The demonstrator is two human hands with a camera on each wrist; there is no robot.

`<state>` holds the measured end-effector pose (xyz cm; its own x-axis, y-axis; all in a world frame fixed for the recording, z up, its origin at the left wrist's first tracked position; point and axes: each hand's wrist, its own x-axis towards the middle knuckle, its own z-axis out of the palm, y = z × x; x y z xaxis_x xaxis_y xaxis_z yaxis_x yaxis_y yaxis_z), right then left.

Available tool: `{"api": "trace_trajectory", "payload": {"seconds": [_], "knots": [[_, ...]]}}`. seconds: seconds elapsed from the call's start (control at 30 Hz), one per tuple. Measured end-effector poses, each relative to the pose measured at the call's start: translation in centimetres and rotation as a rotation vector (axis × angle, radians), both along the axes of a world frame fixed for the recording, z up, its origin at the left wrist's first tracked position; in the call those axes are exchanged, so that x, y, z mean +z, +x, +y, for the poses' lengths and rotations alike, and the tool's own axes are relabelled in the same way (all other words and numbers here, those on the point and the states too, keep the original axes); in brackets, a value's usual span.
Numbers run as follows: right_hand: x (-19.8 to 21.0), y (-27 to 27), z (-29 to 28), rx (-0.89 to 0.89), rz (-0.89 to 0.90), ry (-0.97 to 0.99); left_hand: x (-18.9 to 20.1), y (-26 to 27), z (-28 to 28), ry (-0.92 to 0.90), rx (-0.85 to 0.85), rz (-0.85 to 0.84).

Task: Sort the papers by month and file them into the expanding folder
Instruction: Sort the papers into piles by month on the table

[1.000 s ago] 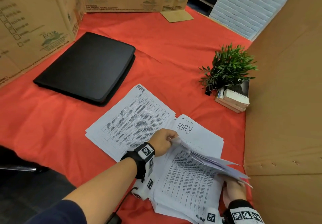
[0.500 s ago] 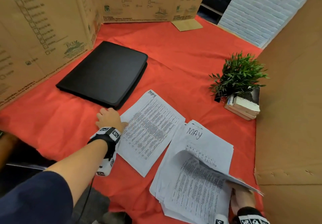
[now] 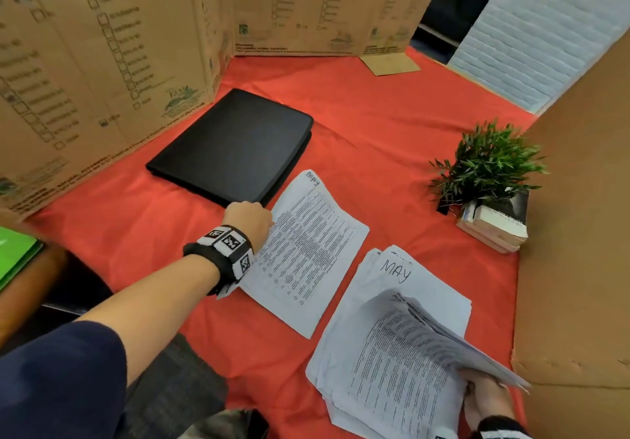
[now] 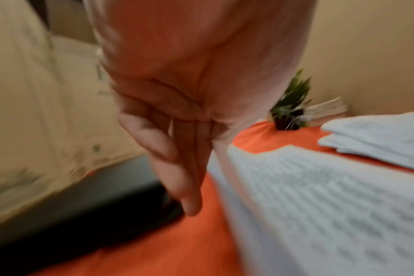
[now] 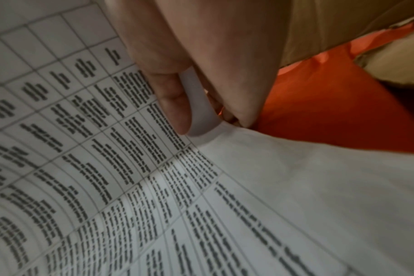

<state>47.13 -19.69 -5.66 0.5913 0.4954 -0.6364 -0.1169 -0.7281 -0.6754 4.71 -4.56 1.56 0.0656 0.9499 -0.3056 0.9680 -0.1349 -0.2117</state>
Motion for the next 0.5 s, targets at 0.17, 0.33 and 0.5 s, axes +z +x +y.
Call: {"api": "trace_trajectory", "payload": {"seconds": [0.17, 0.33, 0.5], "knots": [[0.8, -0.1, 0.5, -0.1, 0.011, 0.034, 4.4, 2.0, 0.3, -0.014, -0.079, 0.082], [0.0, 0.2, 0.3, -0.155, 0.07, 0.056, 8.1, 3.4, 1.1, 0.216, -0.137, -0.273], [1.0, -0.5, -0.7, -0.224, 0.145, 0.137, 7.9, 5.3, 1.9, 0.462, -0.112, -0.994]]}}
